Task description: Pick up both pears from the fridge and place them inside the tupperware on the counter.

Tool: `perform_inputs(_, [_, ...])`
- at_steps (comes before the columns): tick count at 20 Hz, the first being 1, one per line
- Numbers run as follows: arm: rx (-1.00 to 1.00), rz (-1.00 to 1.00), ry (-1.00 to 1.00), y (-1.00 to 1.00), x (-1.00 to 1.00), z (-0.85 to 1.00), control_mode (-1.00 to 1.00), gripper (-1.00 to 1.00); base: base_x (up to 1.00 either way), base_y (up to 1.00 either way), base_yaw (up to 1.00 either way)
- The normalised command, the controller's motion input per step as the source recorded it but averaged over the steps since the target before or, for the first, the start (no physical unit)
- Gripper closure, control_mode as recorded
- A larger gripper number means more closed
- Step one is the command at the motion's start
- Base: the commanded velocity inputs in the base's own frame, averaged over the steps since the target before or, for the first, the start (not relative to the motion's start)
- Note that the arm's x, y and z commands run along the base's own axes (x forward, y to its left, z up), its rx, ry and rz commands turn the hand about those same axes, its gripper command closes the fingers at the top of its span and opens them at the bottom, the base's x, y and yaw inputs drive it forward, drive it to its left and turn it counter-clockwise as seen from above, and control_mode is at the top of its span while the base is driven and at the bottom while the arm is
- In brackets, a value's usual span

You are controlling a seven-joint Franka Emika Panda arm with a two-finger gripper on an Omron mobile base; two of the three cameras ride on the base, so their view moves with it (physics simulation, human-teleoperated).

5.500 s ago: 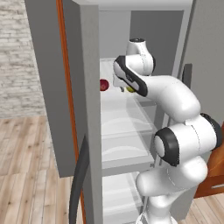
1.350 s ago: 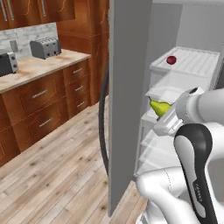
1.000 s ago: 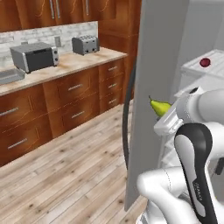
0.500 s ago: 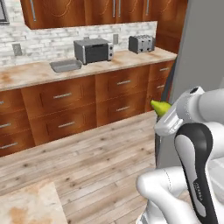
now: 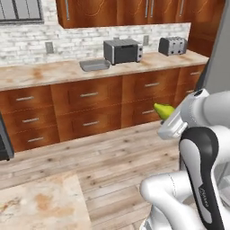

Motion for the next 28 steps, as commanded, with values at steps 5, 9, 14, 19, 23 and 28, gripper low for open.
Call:
perform_inputs(5, [0.00,0.00,0.00,0.00,0.00,0.00,1.00,1.00,0.55,0.01,0.01])
perform_inputs(9, [0.00,0.00,0.00,0.00,0.00,0.00,1.00,1.00,0.97,-0.02,-0.02])
perform_inputs(14, [0.00,0.00,0.00,0.00,0.00,0.00,1.00,1.00,1.00,0.00,-0.04])
perform_inputs(19, [0.00,0.00,0.00,0.00,0.00,0.00,1.00,1.00,1.00,-0.04,-0.06])
perform_inputs(23, [0.00,0.00,0.00,0.00,0.00,0.00,1.00,1.00,1.00,-0.14,-0.06])
perform_inputs(28, [0.00,0.00,0.00,0.00,0.00,0.00,1.00,1.00,1.00,-0.28,-0.03])
